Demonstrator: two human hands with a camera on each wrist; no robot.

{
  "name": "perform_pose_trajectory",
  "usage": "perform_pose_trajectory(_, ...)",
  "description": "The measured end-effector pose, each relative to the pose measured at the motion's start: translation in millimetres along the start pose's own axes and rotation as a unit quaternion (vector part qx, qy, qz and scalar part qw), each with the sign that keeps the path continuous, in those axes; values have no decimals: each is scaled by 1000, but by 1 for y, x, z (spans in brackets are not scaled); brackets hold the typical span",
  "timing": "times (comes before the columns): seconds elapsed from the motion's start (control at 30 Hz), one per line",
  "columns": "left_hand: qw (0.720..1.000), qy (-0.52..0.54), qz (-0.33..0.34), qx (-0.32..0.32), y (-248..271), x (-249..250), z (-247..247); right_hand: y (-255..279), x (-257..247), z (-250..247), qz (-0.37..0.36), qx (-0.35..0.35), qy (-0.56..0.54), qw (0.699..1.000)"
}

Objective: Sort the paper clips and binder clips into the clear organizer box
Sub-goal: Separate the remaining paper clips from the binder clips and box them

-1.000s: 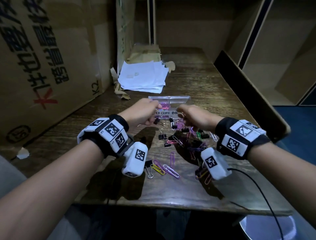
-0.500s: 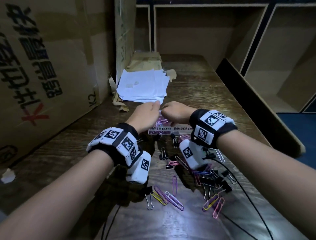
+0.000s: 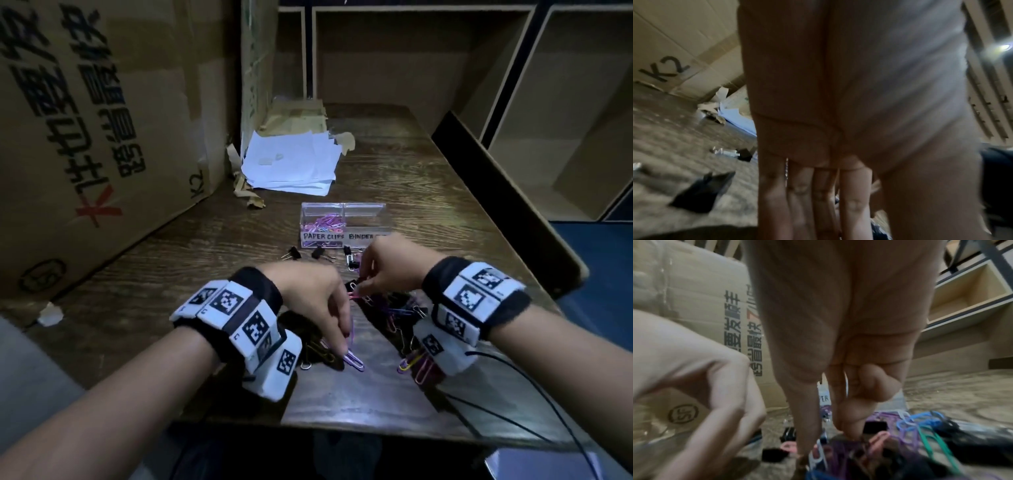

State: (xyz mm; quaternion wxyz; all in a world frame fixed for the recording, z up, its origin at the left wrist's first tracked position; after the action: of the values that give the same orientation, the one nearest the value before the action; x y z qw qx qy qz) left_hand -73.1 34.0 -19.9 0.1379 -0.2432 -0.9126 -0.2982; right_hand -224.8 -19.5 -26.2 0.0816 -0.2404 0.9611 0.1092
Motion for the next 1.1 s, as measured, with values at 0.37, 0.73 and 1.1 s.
perform_pose_trajectory(0.37, 991, -96, -6, 95, -5, -10, 21, 0, -2, 17, 1, 12, -53, 999)
perform_pose_trajectory(0.73, 971, 163, 3, 175, 1, -36, 4, 4, 11, 14, 37, 57, -289, 955)
perform_pose_trajectory(1.1, 900, 356, -93, 233, 4, -42, 1, 7, 18, 14, 128, 75, -500, 853)
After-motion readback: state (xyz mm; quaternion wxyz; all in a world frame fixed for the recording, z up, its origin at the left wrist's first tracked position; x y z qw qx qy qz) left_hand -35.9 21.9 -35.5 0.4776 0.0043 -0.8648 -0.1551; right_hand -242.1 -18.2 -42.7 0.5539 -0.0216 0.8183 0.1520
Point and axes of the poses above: each hand's wrist, its own y-axis away from the middle knuckle, its own z-axis out of the palm, x = y × z, the point moved 2 cm from there along -y, towards the middle knuckle, and after that the axes turned 2 degrees about -y, right-handed, at the moved point
